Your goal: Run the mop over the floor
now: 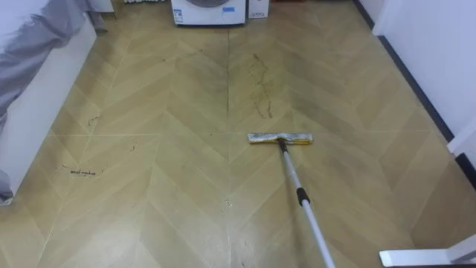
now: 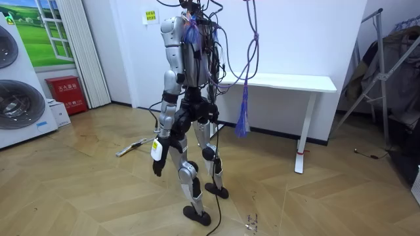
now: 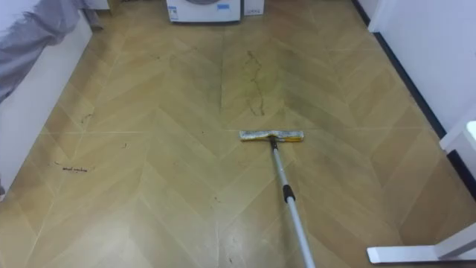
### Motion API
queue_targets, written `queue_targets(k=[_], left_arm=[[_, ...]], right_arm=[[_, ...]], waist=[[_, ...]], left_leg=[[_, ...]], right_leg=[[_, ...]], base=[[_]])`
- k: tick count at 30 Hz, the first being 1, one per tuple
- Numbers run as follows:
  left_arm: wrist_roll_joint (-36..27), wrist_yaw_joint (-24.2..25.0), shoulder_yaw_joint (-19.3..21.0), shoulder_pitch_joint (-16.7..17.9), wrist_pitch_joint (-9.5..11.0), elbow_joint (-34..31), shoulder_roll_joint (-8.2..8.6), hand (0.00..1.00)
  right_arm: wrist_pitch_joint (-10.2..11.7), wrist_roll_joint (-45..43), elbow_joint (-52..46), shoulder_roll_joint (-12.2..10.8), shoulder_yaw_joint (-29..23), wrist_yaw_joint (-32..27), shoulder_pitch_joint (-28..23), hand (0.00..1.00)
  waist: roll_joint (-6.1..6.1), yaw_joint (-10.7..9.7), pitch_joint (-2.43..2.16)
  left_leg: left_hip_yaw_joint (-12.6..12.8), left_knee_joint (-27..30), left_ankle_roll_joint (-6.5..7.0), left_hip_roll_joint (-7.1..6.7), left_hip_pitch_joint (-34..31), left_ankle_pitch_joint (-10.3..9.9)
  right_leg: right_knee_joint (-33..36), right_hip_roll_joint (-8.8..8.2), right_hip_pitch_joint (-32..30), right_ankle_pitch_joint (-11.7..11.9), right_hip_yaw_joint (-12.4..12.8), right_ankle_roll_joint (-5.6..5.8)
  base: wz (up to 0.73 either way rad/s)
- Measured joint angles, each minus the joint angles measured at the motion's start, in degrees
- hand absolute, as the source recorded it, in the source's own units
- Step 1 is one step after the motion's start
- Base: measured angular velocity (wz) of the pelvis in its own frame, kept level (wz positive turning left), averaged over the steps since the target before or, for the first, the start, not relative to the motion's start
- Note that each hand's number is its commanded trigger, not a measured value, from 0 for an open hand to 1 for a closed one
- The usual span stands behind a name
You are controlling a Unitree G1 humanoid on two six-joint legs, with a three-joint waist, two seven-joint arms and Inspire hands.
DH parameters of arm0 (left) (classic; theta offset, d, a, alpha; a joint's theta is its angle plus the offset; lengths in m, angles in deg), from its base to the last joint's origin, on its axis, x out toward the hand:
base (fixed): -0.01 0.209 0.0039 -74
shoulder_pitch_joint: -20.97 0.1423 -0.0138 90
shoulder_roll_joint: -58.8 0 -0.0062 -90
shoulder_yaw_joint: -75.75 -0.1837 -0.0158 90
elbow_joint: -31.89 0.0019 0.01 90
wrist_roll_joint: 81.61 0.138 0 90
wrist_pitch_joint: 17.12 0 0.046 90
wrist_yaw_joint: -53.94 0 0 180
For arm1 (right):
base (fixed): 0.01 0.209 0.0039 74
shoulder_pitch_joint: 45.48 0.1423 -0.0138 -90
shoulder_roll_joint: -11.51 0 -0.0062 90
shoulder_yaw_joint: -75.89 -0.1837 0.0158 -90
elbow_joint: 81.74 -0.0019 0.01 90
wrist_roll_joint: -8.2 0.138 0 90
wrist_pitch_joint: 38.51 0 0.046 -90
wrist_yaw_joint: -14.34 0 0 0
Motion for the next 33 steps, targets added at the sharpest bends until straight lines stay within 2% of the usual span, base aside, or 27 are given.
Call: queue_targets(k=[9,15,20,28,33], left_arm=[[0.00,0.60,0.45,0.19,-0.02,-0.01,0.12,0.00],[-0.06,1.18,1.41,1.31,-0.39,-0.08,0.08,0.00],[0.01,1.64,1.76,1.31,-0.62,-0.08,0.06,0.00],[0.02,1.71,1.72,-0.05,-0.63,0.05,-0.10,0.00],[-0.20,1.63,2.26,-2.39,-0.21,1.09,-0.23,0.00]], right_arm=[[-0.03,0.28,0.02,0.00,-0.02,0.03,-0.01,1.00],[-0.07,0.28,0.01,0.03,-0.12,0.53,-0.05,1.00],[-0.07,0.25,0.02,0.02,-0.09,0.65,-0.01,1.00],[-0.08,1.11,1.34,-0.04,-0.09,0.66,1.41,1.00],[-0.03,3.30,2.67,-0.06,0.02,0.50,3.39,1.00]], waist=[[0.02,0.07,-0.13],[-0.53,0.05,-0.46],[-0.46,0.08,-0.37],[-0.40,0.11,-0.49],[-0.40,0.15,-0.47]], left_leg=[[0.03,0.01,0.00,0.00,-0.02,0.00],[0.01,0.05,0.00,0.00,-0.11,0.00],[0.04,0.19,0.00,-0.01,-0.24,0.00],[0.41,1.36,0.03,-0.04,-4.33,0.02],[0.36,2.45,0.09,-0.04,-7.96,0.06]], right_leg=[[0.01,0.00,-0.04,-0.01,-0.01,-0.01],[0.04,-0.09,-0.01,-0.07,-0.42,-0.06],[0.06,-0.13,-0.05,-0.08,-0.44,-0.06],[1.26,-0.31,-3.69,-0.12,-1.36,-0.03],[2.26,-0.39,-6.79,-0.09,-1.63,-0.05]], base=[[0.00],[0.00],[0.00],[0.07],[0.01]])
